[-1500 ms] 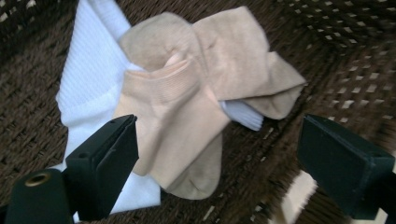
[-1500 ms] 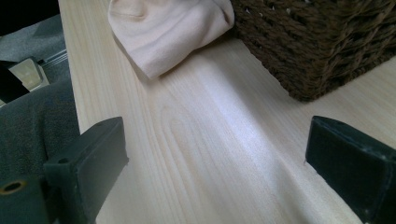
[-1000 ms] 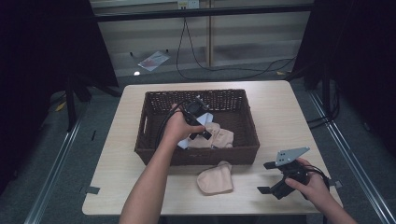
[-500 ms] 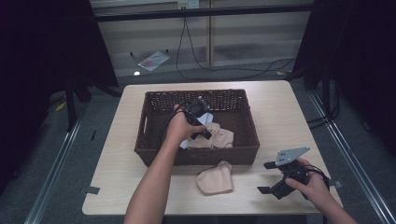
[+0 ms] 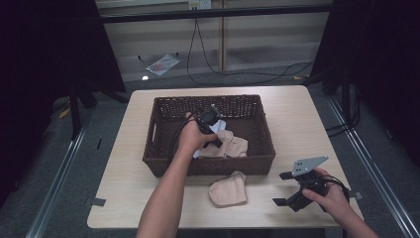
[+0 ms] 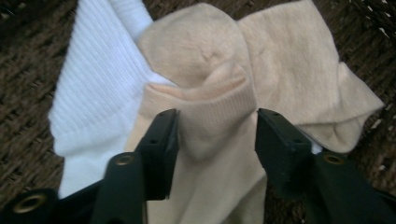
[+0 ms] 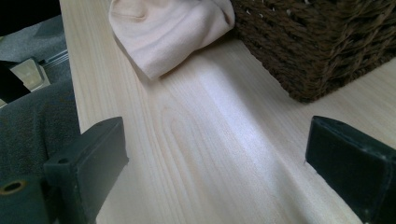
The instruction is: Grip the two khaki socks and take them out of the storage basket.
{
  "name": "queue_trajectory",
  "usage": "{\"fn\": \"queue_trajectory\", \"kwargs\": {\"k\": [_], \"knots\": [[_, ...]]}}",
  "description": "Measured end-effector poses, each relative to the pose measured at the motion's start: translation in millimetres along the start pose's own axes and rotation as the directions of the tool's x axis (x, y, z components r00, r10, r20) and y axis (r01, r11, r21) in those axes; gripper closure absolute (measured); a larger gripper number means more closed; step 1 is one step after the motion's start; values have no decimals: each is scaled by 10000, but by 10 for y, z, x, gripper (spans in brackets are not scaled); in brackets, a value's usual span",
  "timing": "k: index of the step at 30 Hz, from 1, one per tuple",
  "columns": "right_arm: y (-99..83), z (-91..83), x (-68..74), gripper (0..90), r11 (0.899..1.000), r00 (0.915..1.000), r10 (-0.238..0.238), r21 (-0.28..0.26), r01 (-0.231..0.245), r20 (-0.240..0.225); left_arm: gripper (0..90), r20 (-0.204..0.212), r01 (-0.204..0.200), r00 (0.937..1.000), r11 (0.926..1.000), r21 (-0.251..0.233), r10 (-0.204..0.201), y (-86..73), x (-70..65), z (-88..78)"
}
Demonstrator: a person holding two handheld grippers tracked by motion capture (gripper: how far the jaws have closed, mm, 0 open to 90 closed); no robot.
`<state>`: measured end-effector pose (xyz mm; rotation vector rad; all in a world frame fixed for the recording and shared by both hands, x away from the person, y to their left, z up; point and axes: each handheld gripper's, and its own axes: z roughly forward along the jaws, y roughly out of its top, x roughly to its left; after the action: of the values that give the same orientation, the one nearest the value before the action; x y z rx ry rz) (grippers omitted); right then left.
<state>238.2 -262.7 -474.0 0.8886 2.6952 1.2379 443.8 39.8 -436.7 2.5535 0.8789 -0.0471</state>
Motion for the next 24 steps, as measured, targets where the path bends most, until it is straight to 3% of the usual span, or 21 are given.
{"fn": "queue_trajectory", "kwargs": {"k": [6, 10, 13, 17, 20, 22, 24], "knots": [[0, -6, 1, 51, 10000, 10000, -10, 11, 9, 27, 625, -24, -151, 9999, 9999, 1, 151, 17, 13, 28], [-1, 0, -1, 51, 10000, 10000, -9, 4, 9, -7, 789, 12, 190, 9998, 9995, 243, -190, 21, 12, 32], [-1, -4, -2, 51, 10000, 10000, -4, -15, 4, -10, 809, 56, 184, 9998, 9988, 454, -187, 31, -7, -3], [-1, -8, -8, 51, 10000, 10000, 3, -35, -3, 18, 811, 318, 604, 9976, 9972, 442, -619, 22, -18, -122], [-1, -4, -5, 51, 10000, 10000, -6, -9, 6, -7, 812, 376, 581, 9975, 9974, 425, -597, 12, -23, -266], [-1, -2, -1, 51, 10000, 10000, 5, 4, -5, -14, 811, 698, 314, 9970, 9986, 420, -343, 5, -27, -356], [0, 0, -1, 51, 10000, 10000, 15, 8, -15, -2, 811, 670, 356, 9970, 9985, 424, -384, -4, -54, -446]]}}
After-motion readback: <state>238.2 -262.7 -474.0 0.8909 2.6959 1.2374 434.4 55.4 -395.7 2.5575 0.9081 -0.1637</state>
